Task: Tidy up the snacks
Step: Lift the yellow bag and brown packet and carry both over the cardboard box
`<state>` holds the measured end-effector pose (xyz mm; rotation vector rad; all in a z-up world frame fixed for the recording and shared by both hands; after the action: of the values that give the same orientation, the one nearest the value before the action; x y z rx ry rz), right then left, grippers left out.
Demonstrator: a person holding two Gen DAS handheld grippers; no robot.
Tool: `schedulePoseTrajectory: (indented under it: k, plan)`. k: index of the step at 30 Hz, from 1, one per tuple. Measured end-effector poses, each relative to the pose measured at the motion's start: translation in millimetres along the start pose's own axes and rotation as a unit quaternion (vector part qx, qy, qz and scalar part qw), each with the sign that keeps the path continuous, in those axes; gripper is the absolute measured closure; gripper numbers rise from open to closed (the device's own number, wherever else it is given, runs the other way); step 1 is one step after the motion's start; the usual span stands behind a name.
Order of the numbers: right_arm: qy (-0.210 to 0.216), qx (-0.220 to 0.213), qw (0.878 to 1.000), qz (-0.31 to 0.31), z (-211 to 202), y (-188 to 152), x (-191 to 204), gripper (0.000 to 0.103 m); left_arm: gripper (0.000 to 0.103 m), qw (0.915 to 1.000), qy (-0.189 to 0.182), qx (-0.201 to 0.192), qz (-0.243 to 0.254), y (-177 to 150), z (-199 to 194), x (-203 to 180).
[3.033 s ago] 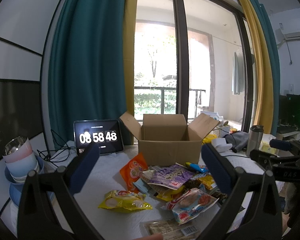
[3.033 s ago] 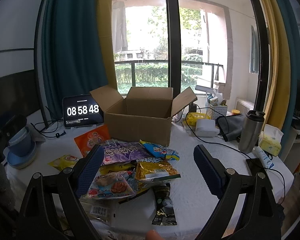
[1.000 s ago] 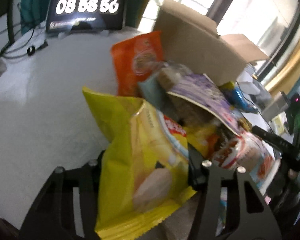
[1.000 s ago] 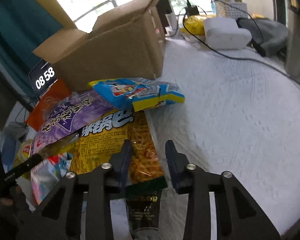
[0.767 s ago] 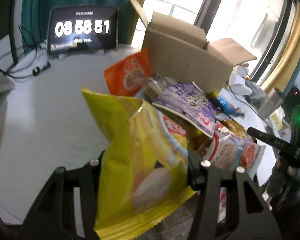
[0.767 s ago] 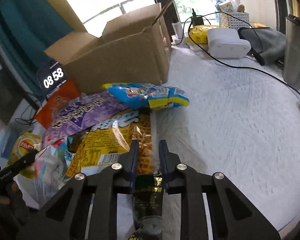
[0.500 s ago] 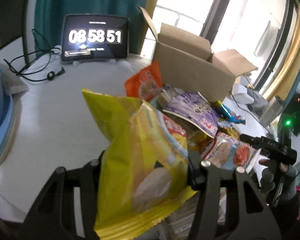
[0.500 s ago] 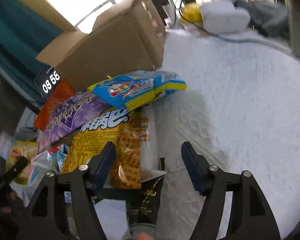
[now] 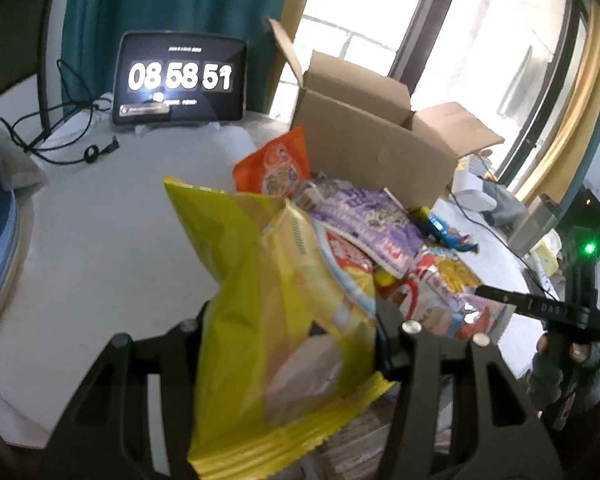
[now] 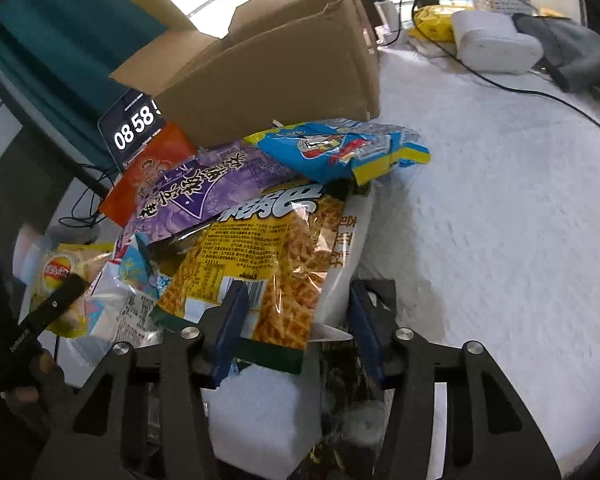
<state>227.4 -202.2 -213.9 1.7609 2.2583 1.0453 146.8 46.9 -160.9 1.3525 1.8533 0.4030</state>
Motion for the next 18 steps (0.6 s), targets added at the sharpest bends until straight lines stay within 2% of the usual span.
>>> schedulePoseTrajectory:
  k: [8,11,14,16,18]
  plan:
    - [-0.035,0.004,0.999,-0.005,-23.8,-21.7,9.7,0.050,0.047,0.9998,-0.018,-0.005,0.004,-0.8,-6.9,0.1]
    - [-0.051,-0.014,0.998,-0.035,-35.8,-24.0,23.6,0.049,0.047,0.9997,-0.025,-0.005,0.006,-1.3,-7.7,-0.6]
    - [-0.072,-0.007,0.994,-0.076,-37.4,-25.9,42.1,0.048,0.047,0.9995,-0.030,-0.010,0.009,-0.1,-10.5,-0.4]
    - [-0.102,-0.016,0.987,-0.126,-35.4,-27.4,58.8,0.039,0.047,0.9993,-0.036,-0.013,0.006,1.2,-13.1,1.9]
    - [-0.147,-0.031,0.972,-0.183,-29.2,-28.4,71.0,0.035,0.047,0.9991,-0.039,-0.015,0.004,1.8,-14.9,4.1]
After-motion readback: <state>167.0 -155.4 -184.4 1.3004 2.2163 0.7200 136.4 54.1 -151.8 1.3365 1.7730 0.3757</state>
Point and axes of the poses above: each gripper's, at about its wrist camera, not at the fingertips, and z roughly the way its jaws point, x to its left, y to its top, the point moved 5 cm from there along z, roughly the way its jaws point, and after that the axes turned 9 degrees about -z, right-handed, at the moved point
